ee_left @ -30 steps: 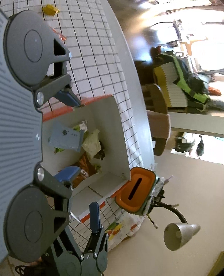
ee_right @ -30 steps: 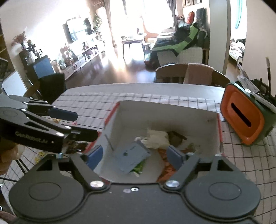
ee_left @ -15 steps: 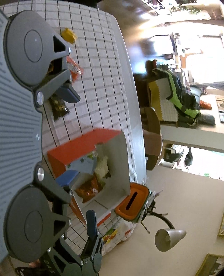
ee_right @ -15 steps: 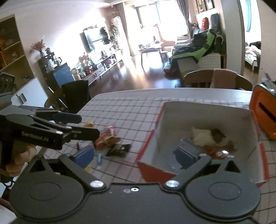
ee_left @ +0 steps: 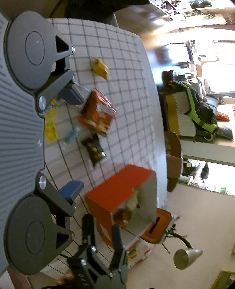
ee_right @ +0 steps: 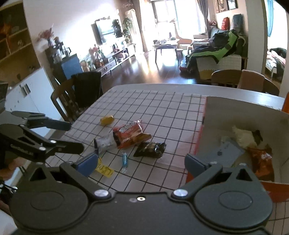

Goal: Organize snacks
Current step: 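Withdraw both tools from the box back toward the snack pile, then grasp the yellow Minion jelly with the left tool while the right tool grasps the blue candy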

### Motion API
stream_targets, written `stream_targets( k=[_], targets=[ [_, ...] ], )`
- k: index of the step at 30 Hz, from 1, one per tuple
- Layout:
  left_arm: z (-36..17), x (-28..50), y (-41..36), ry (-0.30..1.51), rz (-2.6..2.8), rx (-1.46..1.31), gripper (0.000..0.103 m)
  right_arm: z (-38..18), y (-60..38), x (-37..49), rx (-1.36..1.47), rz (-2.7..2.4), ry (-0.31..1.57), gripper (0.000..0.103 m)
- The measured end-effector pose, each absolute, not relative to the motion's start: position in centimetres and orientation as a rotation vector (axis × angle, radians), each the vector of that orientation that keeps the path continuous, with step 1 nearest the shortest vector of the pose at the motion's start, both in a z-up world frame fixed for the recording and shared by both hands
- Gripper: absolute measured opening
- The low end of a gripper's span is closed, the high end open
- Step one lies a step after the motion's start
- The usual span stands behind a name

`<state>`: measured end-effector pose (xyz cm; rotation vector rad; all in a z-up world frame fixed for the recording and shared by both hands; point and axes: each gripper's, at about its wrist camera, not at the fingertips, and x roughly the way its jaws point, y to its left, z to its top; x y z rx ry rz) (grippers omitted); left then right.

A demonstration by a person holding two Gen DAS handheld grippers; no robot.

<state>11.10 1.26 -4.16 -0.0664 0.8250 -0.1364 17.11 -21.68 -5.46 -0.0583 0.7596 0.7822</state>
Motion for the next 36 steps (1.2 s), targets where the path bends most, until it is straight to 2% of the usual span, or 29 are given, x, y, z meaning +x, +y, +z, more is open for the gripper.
stream_targets(
  k=[12,15,18,29,31,36],
  targets=[
    [-9.5,10.9,5.1,0.945,-0.201,0.005,0.091,-9.3,-16.0,18.5,-0.118,0.701,0.830,0.101],
    [-10.9,11.3,5.6,0.973,-0.227,0.041,0.091,-10.3,-14.4,18.9,-0.131,0.717,0.867,0.096],
    [-12.1,11.7,6.1,0.998,-0.252,0.081,0.091,-11.6,-12.6,18.8,-0.177,0.716,0.884,0.085],
    [-14.9,13.9,6.5,1.032,-0.304,0.178,0.091,-15.2,-8.0,19.2,-0.284,0.738,0.939,0.058],
    [-15.2,14.3,6.6,1.051,-0.290,0.179,0.091,-15.6,-7.4,19.3,-0.297,0.744,0.943,0.051],
    [-15.8,14.9,6.5,1.079,-0.286,0.185,0.091,-16.2,-6.6,19.5,-0.328,0.746,0.950,0.043]
  ],
)
